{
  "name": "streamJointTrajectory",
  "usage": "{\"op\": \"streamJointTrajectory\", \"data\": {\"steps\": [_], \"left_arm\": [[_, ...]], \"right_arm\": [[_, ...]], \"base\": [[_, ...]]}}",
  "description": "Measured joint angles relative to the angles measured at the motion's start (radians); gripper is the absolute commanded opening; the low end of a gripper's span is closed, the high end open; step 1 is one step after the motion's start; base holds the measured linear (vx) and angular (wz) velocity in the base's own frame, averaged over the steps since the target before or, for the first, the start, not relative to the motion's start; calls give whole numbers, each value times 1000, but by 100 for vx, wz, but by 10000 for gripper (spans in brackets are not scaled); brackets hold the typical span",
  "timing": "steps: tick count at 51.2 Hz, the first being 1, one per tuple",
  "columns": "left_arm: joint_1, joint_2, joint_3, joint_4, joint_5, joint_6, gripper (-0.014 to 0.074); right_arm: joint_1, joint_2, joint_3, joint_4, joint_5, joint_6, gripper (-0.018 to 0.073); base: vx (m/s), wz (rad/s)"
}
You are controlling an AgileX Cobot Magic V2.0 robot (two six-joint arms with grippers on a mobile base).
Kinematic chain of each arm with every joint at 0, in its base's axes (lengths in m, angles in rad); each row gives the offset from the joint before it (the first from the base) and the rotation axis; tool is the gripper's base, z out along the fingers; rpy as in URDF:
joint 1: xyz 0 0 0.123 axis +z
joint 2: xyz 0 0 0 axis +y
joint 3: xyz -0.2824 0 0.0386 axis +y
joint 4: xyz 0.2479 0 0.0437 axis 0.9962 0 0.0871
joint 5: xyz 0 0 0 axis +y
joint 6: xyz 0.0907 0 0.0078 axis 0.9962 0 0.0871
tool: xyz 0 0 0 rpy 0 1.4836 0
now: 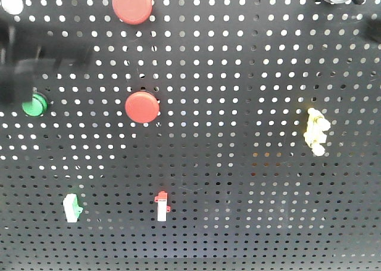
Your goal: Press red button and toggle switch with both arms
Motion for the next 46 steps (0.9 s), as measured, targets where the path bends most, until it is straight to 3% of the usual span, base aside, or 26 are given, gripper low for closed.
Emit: {"op": "streamJointTrajectory", "data": {"steps": [5,11,29,40,46], "left_arm": [[0,-48,111,90,-19,-58,1],[0,-133,305,151,-74,-100,1],[0,-615,865,162,-341,-132,1],[0,-783,1020,162,-357,-145,1],[0,-800,1058,162,-305,-146,1]], "right_arm": [[0,-82,92,-136,12,86,-3],[0,-211,248,-207,4,116,-3],[0,-763,711,-222,-119,122,-3],[0,-900,839,-222,-146,123,-3],[0,-906,874,-222,-145,124,-3]], "base": [[0,0],[0,0],[0,0],[0,0],[0,0]]}}
